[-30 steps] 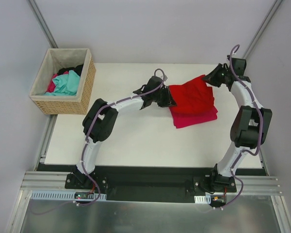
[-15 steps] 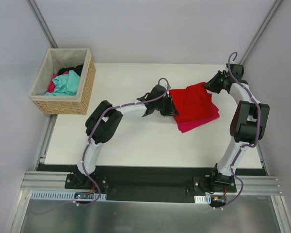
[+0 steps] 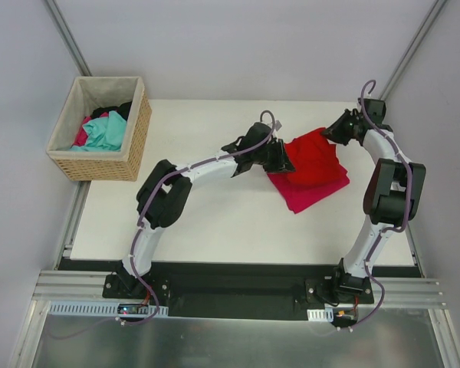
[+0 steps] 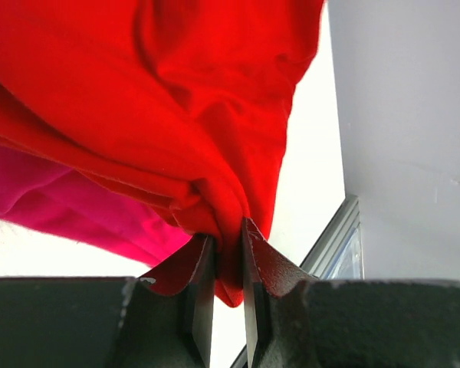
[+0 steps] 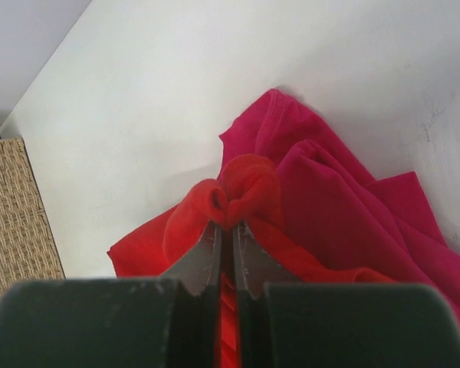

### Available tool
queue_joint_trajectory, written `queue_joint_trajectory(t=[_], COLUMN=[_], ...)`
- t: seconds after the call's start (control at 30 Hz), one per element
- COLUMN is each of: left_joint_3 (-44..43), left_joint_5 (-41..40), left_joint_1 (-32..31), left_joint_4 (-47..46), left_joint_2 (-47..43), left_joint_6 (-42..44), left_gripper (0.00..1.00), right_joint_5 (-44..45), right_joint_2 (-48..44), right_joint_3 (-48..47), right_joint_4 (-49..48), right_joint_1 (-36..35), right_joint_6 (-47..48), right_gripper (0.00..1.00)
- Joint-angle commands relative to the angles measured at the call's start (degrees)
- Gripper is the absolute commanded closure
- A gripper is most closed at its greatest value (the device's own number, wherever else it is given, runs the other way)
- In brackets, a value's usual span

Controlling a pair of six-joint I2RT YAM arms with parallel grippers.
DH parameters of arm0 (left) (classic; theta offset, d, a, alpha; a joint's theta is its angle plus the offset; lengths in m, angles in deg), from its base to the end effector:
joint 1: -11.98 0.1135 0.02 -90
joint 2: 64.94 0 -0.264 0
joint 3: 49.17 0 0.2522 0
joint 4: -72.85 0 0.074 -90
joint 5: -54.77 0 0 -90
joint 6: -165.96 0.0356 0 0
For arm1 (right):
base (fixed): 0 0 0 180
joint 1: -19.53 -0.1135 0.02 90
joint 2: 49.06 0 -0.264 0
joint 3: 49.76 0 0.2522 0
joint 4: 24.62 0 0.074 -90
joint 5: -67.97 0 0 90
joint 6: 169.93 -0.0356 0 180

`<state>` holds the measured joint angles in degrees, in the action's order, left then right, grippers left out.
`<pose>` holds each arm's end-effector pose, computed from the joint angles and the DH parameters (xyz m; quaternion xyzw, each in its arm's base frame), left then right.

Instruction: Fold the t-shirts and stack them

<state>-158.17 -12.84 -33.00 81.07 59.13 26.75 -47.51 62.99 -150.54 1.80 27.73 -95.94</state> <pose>0.3509 -0.3698 0.2243 0.0764 0.8228 -0.5055 0.2484 0.4480 -0.0491 0.2440 0.0885 0.8764 0.2268 0.4155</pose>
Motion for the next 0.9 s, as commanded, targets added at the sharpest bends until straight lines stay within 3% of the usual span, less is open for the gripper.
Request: queue_joint_trajectory(t=[0.0, 0.37, 0.87], left_joint_3=[-4.2, -4.8, -5.7], left_joint_5=[-0.4, -1.8, -3.1], left_joint_1=[-0.5, -1.6, -5.8], left_joint_4=[3.2, 5.3, 8.0], left_joint_2=[-5.2, -8.8, -6.8], left_joint_6=[2.2, 1.8, 1.4], left_gripper=[1.0, 1.0, 1.0], right_joint_5=[-0.6, -0.5, 0.2], right_joint_2=[-3.0, -4.1, -5.4], right_joint_3=[-3.8, -5.4, -5.9], right_joint_4=[-0.8, 0.4, 3.2], right_joint_1=[-1.0, -2.1, -2.1], right_joint_6=[-0.2, 0.1, 2.3], right_gripper=[0.99, 0.99, 0.99])
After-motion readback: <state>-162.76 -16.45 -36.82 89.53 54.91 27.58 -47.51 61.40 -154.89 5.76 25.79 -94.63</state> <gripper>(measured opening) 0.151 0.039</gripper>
